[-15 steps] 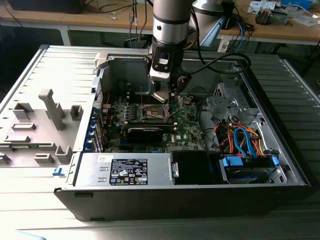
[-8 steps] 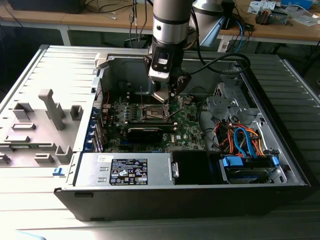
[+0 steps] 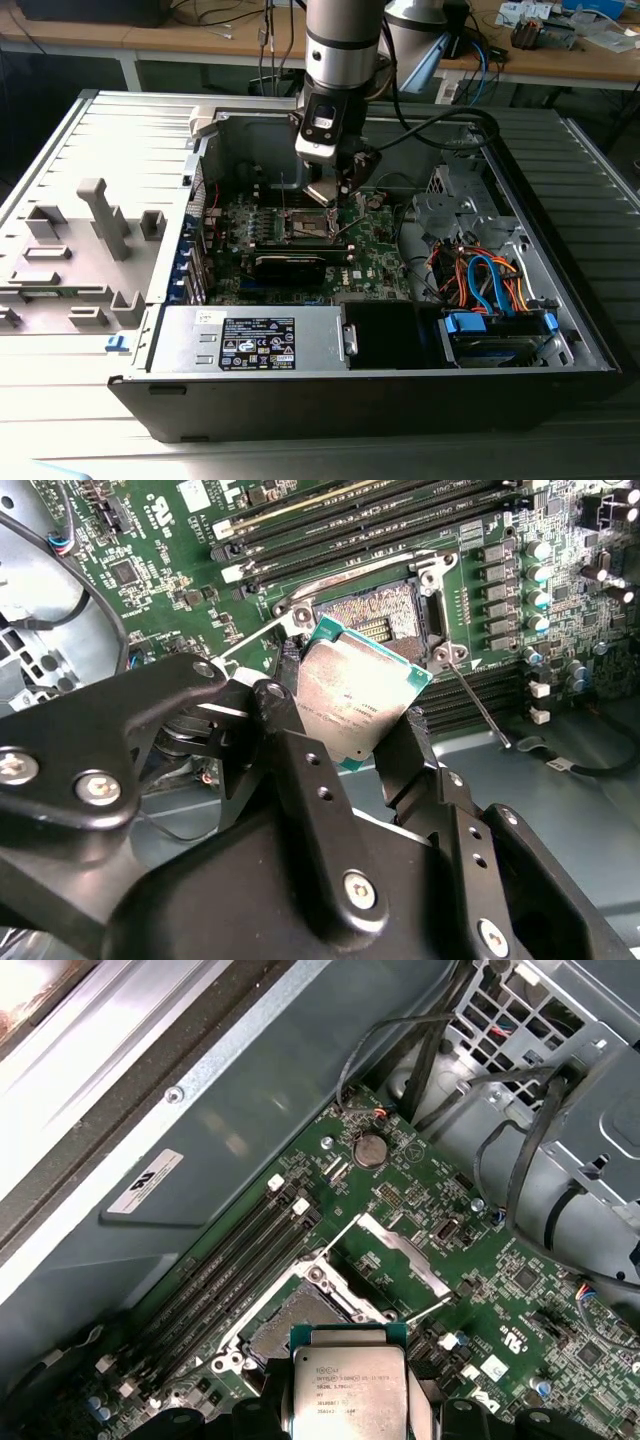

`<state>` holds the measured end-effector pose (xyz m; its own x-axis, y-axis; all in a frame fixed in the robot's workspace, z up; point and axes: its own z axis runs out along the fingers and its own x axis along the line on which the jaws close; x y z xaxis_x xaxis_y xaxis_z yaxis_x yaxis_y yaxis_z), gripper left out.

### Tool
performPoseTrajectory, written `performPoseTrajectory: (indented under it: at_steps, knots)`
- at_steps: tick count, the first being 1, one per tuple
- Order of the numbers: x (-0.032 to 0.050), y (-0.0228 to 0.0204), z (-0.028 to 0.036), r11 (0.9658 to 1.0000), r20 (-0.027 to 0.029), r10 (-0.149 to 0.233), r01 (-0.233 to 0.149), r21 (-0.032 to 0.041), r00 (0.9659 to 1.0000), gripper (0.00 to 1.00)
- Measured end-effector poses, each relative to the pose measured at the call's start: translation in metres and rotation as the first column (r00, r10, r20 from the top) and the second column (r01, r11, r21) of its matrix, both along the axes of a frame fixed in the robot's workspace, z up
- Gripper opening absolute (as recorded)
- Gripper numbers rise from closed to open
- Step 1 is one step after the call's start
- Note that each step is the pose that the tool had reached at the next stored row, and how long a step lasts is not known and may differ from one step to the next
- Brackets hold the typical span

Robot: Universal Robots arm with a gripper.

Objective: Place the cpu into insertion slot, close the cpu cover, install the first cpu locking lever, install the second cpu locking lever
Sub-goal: 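Place the cpu into insertion slot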

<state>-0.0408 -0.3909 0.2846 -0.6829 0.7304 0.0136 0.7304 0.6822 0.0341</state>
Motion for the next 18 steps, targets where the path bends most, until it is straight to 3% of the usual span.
performPoseTrajectory:
  at_steps: [6,9,18]
  knots:
    - [0.0000,0.0000,-0.0003,0.9999,0.0000,-0.017,0.017,-0.0007,0.9999,0.55]
    - [0.0000,0.0000,-0.0019,0.9963,0.0000,-0.085,0.085,-0.0012,0.9963,0.55]
    - [0.0000,0.0000,-0.0022,0.9944,0.0001,-0.106,0.106,-0.0019,0.9944,0.55]
